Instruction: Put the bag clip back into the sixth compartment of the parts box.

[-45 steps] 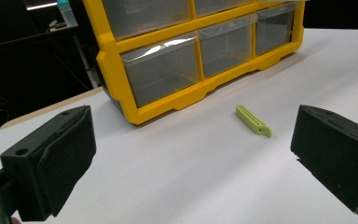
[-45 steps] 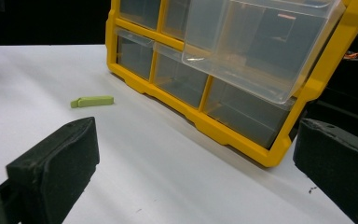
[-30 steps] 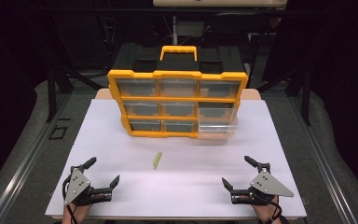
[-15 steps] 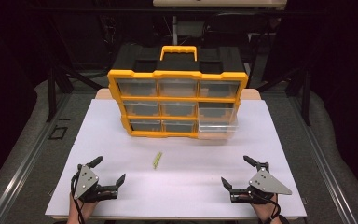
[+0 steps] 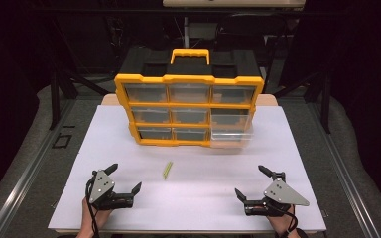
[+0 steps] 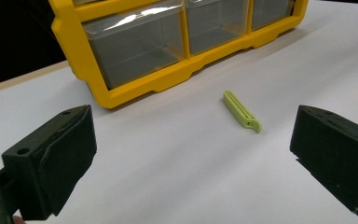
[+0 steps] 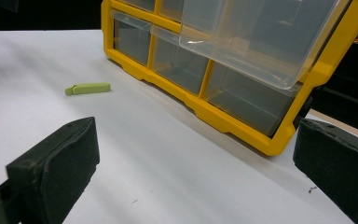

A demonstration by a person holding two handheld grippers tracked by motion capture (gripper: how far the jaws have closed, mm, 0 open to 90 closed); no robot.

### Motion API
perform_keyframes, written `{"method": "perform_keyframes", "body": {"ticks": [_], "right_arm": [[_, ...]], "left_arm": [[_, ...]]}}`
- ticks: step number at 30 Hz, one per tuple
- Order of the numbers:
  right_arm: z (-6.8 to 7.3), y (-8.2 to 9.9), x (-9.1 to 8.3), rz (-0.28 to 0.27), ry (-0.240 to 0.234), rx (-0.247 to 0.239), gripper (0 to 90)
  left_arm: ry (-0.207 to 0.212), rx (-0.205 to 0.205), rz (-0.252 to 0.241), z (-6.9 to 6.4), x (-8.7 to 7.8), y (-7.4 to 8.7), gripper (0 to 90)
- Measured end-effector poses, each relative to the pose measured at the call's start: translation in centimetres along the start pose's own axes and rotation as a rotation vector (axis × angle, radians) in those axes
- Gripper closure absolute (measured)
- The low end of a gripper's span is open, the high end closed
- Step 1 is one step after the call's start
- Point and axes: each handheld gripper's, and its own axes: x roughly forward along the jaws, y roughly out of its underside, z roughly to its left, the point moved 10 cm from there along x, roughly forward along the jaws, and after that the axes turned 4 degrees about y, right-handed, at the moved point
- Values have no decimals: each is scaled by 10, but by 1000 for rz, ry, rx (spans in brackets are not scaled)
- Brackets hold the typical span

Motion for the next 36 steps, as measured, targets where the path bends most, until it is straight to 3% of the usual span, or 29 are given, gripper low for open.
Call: {"method": "perform_keyframes", "body": {"ticks": [4,11,22,36], "right_arm": [[0,0,1,2,0,-4,0],[1,1,2,6,-2,-5,0],[1,2,2,13,-2,-9,0],[1,3,3,20,-3,-10,0]], "left_arm": [[13,-28,33,-2,5,0,0],[33,-25,73,-7,16,0,0],[18,-19,144,-11,34,-3,0],[1,-25,189,-15,50,-11,0]]}}
